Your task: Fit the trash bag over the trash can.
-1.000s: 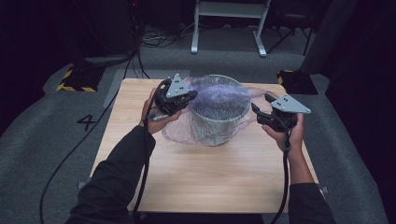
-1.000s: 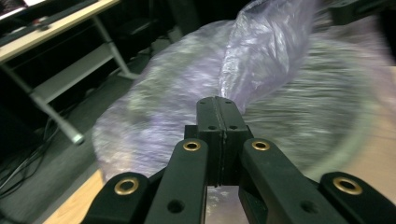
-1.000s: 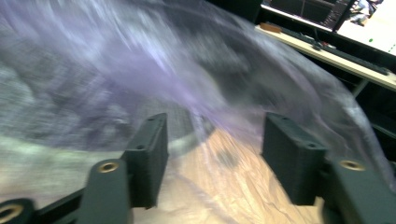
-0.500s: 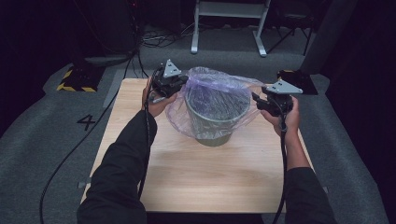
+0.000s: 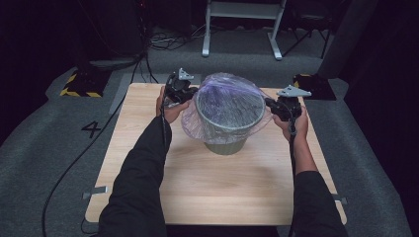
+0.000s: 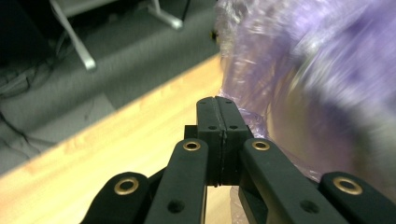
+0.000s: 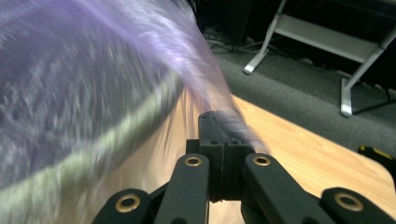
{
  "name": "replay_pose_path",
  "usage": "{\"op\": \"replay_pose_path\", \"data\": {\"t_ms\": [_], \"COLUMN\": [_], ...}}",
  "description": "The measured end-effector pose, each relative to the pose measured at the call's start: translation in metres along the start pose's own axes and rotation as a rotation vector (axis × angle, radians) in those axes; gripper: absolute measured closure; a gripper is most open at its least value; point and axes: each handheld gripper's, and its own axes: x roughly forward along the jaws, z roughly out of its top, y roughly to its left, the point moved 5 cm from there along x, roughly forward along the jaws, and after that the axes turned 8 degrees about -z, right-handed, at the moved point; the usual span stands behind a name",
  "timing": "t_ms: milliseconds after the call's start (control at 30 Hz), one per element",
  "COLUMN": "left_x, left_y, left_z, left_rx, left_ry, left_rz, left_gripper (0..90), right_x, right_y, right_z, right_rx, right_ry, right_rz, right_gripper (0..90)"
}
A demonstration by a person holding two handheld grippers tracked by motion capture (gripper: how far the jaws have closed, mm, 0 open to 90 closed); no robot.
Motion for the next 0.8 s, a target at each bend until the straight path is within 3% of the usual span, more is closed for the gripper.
{"op": "replay_pose_path", "data": {"t_ms": [133, 267, 400, 500, 567, 633, 667, 700, 733, 800], "left_x": [0.01, 0.016, 0.018, 0.012, 0.007, -0.003, -0.008, -0.015, -0.022, -0.039], "left_y": [-0.002, -0.004, -0.008, -0.008, -0.006, -0.002, 0.001, 0.003, 0.004, 0.002], "left_z": [-0.011, -0.018, -0.025, -0.03, -0.033, -0.035, -0.035, -0.034, -0.034, -0.034], "left_rx": [-0.05, -0.139, -0.171, -0.157, -0.16, -0.135, -0.132, -0.142, -0.146, -0.123], "left_ry": [0.015, -0.027, -0.047, -0.065, -0.073, -0.082, -0.093, -0.107, -0.12, -0.161], "left_rz": [-0.045, -0.116, -0.163, -0.16, -0.146, -0.109, -0.069, -0.041, -0.042, -0.07], "left_gripper": [89.7, 89.5, 88.2, 86.0, 77.9, 73.2, 66.5, 52.4, 42.7, 31.6], "right_x": [0.007, 0.01, 0.012, 0.01, 0.006, 0.002, 0.001, -0.001, -0.003, -0.008], "right_y": [0.006, 0.011, 0.015, 0.018, 0.021, 0.022, 0.023, 0.023, 0.023, 0.023], "right_z": [-0.008, -0.013, -0.017, -0.02, -0.022, -0.024, -0.026, -0.027, -0.028, -0.031], "right_rx": [0.01, 0.034, 0.044, 0.048, 0.039, 0.038, 0.035, 0.032, 0.033, 0.026], "right_ry": [0.023, 0.018, 0.016, 0.01, 0.001, -0.007, -0.01, -0.012, -0.015, -0.022], "right_rz": [0.036, 0.074, 0.101, 0.133, 0.148, 0.174, 0.183, 0.183, 0.192, 0.192], "right_gripper": [90.0, 90.0, 90.0, 90.0, 90.0, 90.0, 90.0, 90.0, 90.0, 90.0]}}
